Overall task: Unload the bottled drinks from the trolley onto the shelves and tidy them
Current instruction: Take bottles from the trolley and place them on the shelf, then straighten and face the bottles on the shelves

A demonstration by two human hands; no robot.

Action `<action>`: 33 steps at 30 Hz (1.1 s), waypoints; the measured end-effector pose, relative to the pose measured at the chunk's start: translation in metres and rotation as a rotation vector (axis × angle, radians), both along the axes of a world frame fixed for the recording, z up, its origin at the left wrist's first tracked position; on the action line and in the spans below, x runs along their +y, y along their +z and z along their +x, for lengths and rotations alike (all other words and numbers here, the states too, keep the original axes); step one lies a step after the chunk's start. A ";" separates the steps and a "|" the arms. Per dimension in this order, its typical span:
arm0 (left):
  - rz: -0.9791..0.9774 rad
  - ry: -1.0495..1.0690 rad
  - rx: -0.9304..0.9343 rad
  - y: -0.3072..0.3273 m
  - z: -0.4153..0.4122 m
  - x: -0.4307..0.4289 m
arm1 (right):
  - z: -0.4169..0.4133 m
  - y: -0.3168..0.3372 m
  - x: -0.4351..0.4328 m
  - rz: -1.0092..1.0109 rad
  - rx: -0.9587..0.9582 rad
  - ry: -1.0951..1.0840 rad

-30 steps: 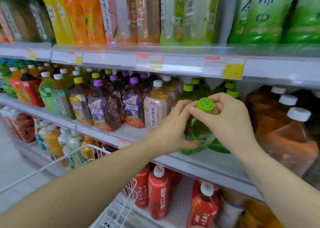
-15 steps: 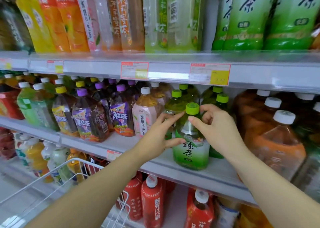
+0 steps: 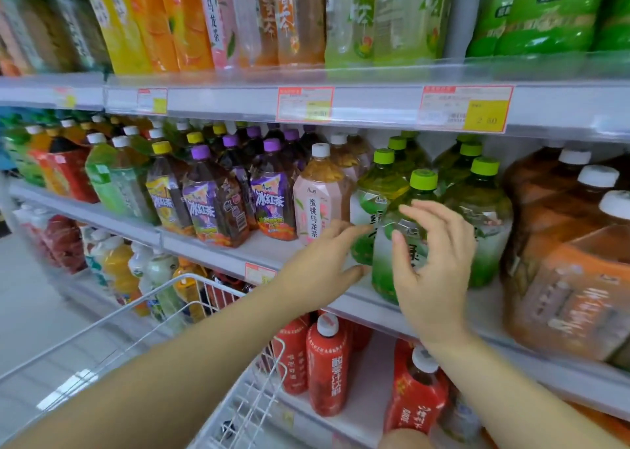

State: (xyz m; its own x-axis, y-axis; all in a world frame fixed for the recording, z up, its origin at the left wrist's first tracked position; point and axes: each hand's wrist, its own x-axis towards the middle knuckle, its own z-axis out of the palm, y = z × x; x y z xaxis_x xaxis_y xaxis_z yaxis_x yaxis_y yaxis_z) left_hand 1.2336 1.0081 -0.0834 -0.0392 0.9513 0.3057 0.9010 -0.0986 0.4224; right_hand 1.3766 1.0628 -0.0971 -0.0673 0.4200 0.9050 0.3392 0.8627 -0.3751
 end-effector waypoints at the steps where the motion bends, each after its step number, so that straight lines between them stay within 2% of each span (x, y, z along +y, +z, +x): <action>1: -0.069 0.012 0.091 0.004 -0.010 -0.017 | -0.009 -0.005 -0.010 0.013 -0.040 0.117; 4: -0.268 0.121 0.306 0.017 -0.042 -0.072 | -0.046 -0.026 -0.038 -0.158 -0.289 0.474; 6: -0.355 0.229 0.368 0.020 -0.061 -0.108 | -0.072 -0.043 -0.057 -0.330 -0.622 0.639; 8: -0.454 0.280 0.346 0.014 -0.075 -0.139 | -0.093 -0.059 -0.074 -0.416 -0.951 0.776; 10: -0.601 0.263 0.216 0.001 -0.081 -0.162 | -0.105 -0.068 -0.082 -0.487 -1.091 0.895; 12: -0.793 0.252 0.036 -0.011 -0.082 -0.179 | -0.112 -0.075 -0.081 -0.475 -1.149 0.929; 14: -0.938 0.248 -0.115 -0.024 -0.081 -0.190 | -0.119 -0.079 -0.080 -0.374 -1.175 0.935; 16: -0.975 0.240 -0.148 -0.031 -0.082 -0.195 | -0.134 -0.084 -0.080 -0.332 -1.133 0.982; 19: -0.934 0.337 -0.124 -0.038 -0.094 -0.196 | -0.173 -0.087 -0.083 -0.320 -1.108 1.092; 21: -0.913 0.417 -0.200 -0.037 -0.108 -0.198 | -0.202 -0.090 -0.084 -0.273 -1.075 1.129; 23: -0.856 0.498 -0.331 -0.037 -0.127 -0.200 | -0.222 -0.091 -0.086 -0.278 -1.014 1.090; 25: -0.793 0.595 -0.356 -0.037 -0.143 -0.203 | -0.231 -0.088 -0.087 -0.355 -0.973 0.982; 29: -0.657 0.833 -0.325 -0.017 -0.160 -0.225 | -0.220 -0.062 -0.105 -0.448 -1.030 0.908; 31: -0.600 0.888 -0.372 0.011 -0.163 -0.257 | -0.210 -0.031 -0.128 -0.474 -1.115 0.945; 33: -0.603 0.971 -0.307 0.037 -0.168 -0.306 | -0.203 0.005 -0.164 -0.519 -1.184 1.042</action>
